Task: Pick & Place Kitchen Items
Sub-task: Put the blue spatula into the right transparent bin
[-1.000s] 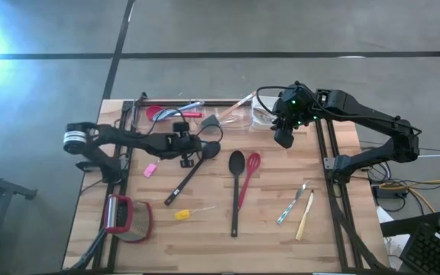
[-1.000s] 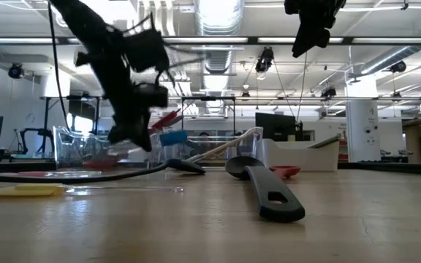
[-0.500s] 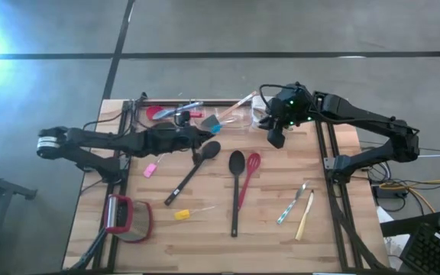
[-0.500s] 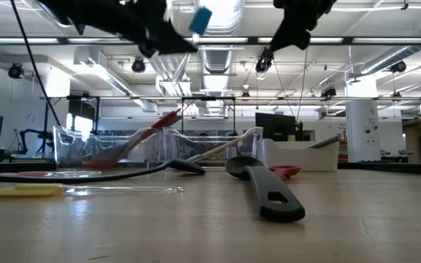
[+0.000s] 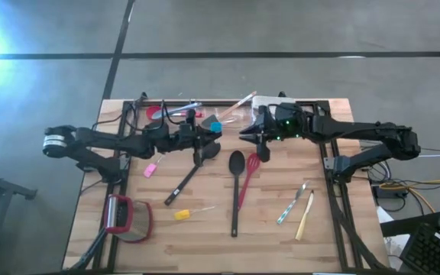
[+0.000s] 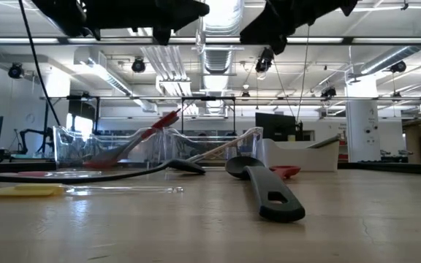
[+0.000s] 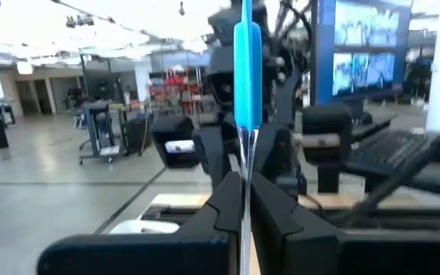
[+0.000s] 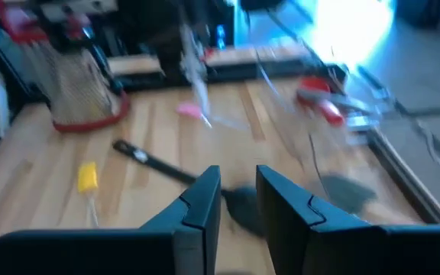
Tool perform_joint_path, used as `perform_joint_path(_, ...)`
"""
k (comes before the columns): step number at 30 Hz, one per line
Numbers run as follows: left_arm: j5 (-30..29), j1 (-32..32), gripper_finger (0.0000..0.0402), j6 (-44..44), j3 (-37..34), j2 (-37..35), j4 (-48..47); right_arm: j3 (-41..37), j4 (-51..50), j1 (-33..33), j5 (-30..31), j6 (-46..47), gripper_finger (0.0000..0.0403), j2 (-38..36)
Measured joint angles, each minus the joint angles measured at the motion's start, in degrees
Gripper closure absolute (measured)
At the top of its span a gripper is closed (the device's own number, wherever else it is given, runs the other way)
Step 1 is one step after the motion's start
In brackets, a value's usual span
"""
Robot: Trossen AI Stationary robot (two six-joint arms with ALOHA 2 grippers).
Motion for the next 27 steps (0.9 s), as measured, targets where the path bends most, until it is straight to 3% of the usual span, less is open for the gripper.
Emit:
perform_joint_path(8,4.6,0.3,0.0389,-1.6,2.2,4.1,4.9,-3.8,12.9,2.9,0.2,0.4,0.0325,0.0)
perform_joint_path(19,8.4,0.4,0.0389,-1.7,7.6,8.5,4.9,-3.2,12.9,3.3,0.2,1.5,0.0261,0.0)
perform_joint_path(27,10.6,0.9,0.0389,-1.5,12.2,12.3,4.8,-2.6,13.0,4.0,0.2,1.5,0.0246,0.0)
